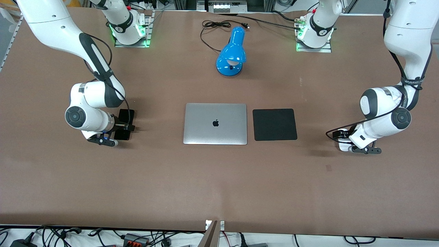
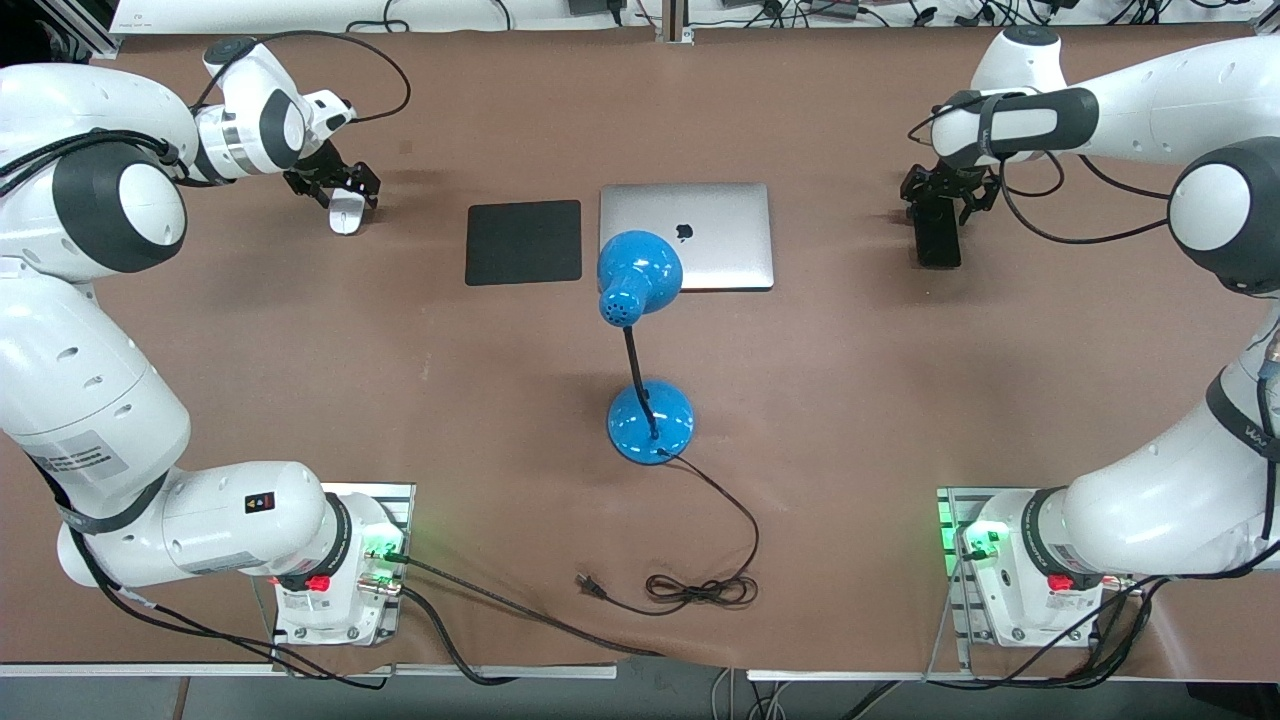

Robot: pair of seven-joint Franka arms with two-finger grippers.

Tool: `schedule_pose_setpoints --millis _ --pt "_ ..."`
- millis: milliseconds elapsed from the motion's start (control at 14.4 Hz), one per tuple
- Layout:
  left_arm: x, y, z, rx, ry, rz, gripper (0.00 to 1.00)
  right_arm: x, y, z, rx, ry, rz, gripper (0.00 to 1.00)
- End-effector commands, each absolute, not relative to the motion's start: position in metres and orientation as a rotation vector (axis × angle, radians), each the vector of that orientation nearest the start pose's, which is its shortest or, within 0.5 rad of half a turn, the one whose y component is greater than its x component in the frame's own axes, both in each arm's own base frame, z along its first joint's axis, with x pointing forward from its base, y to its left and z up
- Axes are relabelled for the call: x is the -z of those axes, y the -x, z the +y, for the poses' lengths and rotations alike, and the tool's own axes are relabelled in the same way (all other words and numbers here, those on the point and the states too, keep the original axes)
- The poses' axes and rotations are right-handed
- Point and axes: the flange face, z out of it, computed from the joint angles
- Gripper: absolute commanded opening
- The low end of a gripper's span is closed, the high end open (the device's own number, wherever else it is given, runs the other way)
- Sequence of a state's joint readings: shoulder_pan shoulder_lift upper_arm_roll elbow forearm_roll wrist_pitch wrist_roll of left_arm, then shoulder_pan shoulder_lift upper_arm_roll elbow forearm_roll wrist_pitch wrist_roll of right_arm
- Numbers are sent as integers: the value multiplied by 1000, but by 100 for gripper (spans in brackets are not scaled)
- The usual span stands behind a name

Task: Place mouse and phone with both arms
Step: 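Close the right gripper on the phone while the left gripper grasps the mouse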

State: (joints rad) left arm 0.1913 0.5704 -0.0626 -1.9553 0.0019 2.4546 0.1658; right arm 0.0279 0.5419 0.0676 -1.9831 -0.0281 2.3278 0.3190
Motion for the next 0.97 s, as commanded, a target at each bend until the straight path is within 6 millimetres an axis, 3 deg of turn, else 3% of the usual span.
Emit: schedule_pose_setpoints --millis 0,69,139,208,278,417,486,556,625,764,903 --pt "-170 -603 90 -97 3176 68 100 -173 -580 53 -285 3141 340 100" --pt "-170 -603 90 -94 3175 68 100 -173 -579 54 -285 3141 338 100" --pt "-171 -604 91 -89 3175 68 91 -172 -578 54 -283 3141 338 100" --pt "-172 -604 92 -89 3175 78 65 -172 -578 54 -278 3142 336 100" --pt "-174 -604 93 -91 3175 100 55 -169 -577 55 -282 3142 333 100" --pt "-177 -605 91 -88 3174 131 40 -167 -575 55 -271 3141 326 100" --pt "-177 -605 91 -88 3174 131 39 -167 -576 55 -268 3141 323 100" --pt "-177 -606 90 -87 3177 129 38 -167 -575 56 -268 3142 321 79" --pt "-179 -607 88 -80 3177 119 35 -171 -576 57 -259 3142 316 50" --pt "-196 -611 86 -41 3177 102 31 -173 -577 61 -256 3143 304 26" --pt "-233 -616 68 -55 3180 123 30 -177 -578 86 -246 3148 241 14"
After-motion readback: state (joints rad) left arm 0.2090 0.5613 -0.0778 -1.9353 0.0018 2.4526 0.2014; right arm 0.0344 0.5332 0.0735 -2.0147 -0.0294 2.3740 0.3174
